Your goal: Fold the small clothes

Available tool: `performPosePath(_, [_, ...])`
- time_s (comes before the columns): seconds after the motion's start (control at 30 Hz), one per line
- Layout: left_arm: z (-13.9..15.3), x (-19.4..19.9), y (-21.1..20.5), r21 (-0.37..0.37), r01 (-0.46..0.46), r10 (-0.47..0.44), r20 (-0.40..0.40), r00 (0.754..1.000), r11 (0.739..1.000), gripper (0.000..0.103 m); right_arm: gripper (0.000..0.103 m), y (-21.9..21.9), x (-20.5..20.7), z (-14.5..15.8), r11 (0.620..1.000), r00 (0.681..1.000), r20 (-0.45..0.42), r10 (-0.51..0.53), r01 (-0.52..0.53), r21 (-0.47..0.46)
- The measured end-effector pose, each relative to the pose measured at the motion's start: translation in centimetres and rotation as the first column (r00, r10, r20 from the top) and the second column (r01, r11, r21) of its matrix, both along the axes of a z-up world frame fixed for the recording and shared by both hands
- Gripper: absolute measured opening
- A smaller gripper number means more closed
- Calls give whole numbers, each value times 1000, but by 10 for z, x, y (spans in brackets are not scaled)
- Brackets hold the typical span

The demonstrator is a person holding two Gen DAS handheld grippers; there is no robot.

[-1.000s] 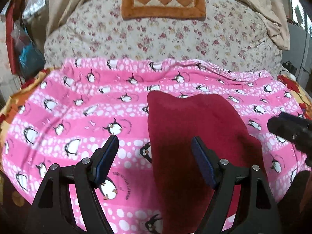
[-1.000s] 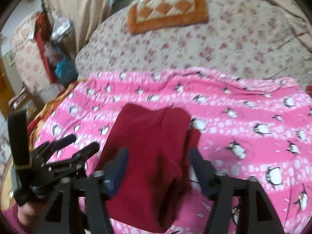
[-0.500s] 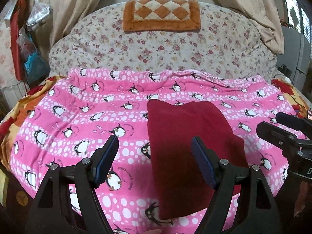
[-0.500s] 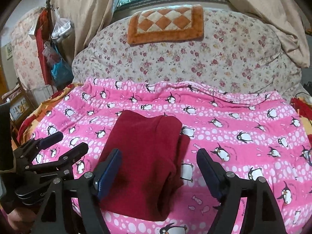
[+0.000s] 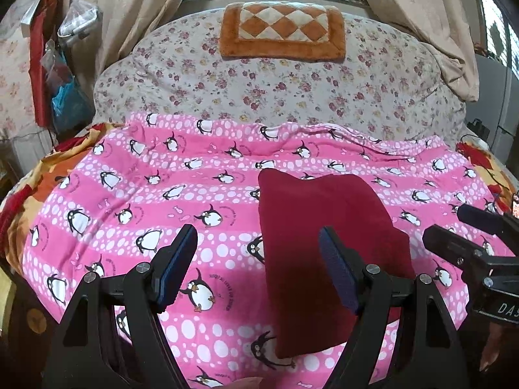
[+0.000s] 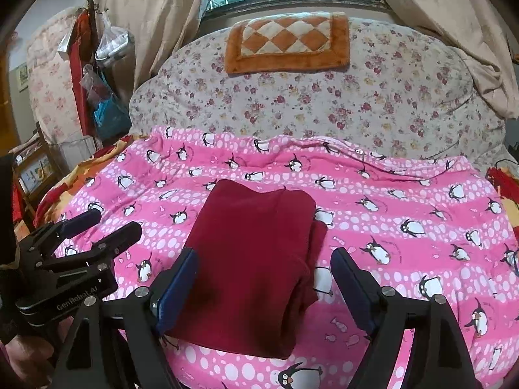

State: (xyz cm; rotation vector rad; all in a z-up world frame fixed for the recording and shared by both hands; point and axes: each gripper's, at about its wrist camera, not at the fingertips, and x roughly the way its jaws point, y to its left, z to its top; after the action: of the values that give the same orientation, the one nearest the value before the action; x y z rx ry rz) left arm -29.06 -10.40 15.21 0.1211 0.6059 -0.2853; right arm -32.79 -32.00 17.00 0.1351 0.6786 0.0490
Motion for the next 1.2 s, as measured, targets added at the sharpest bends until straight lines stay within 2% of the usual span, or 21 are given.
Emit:
performPosePath(0.43, [-16,4,-11,21,21,-21,-18,1000,1000,78,82,-4,6,-21,1000,999,-46,1,0,23])
performPosePath(0.97, [-5,0,-11,25,27,-27,-1,1000,999,78,82,5,4,-24,1000,999,-43,19,-19,-2])
performPosePath(1.2, [-10,19,-17,24,38,-37,-26,999,999,78,82,2,9,-27,1000,999,-52,7,-7,-15])
